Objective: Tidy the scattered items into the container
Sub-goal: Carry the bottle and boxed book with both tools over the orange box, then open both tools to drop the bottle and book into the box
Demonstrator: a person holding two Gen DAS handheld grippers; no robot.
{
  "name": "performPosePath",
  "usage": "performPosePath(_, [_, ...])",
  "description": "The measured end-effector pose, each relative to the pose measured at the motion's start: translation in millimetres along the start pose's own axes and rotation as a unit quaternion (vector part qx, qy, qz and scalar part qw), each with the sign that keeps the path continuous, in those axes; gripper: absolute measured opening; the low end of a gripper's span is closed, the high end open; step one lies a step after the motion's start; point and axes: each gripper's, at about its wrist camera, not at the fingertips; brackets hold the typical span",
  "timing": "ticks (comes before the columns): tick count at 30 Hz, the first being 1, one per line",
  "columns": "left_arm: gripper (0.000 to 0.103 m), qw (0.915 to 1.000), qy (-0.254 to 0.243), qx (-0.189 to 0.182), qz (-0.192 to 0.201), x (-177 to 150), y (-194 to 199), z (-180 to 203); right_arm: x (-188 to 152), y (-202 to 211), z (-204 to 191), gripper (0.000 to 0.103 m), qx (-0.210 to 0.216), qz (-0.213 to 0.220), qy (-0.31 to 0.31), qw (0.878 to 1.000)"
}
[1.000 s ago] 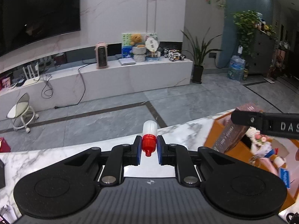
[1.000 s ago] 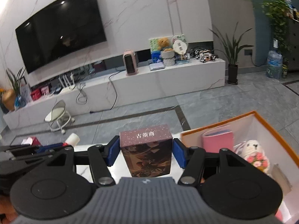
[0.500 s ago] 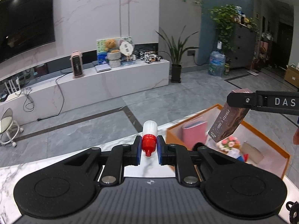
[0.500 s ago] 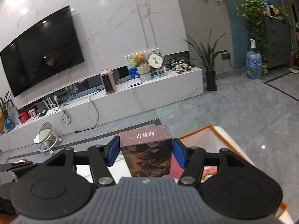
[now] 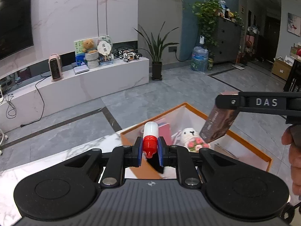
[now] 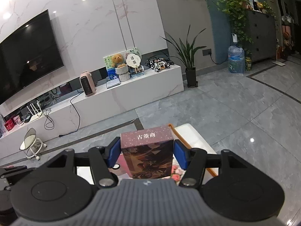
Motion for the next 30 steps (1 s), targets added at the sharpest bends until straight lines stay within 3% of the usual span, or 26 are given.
performPosePath(12, [0.019,0.9991,0.026,-0.023,-0.024,1,-28,15,-1,-13,6,0.062,0.001,-0.002,-0.016,1.0])
performPosePath(30, [0.019,0.9963,0.015,-0.049,-0.069,-25,-59,39,-7,-48,9,0.062,-0.004,-0.026,-0.02,0.999])
Point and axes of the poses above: each gripper's, at about its wrist camera, not at the fingertips, and y roughly against the way its jaws point, z to its right, x to its top, and after that the axes turned 6 degrees about y, right-handed
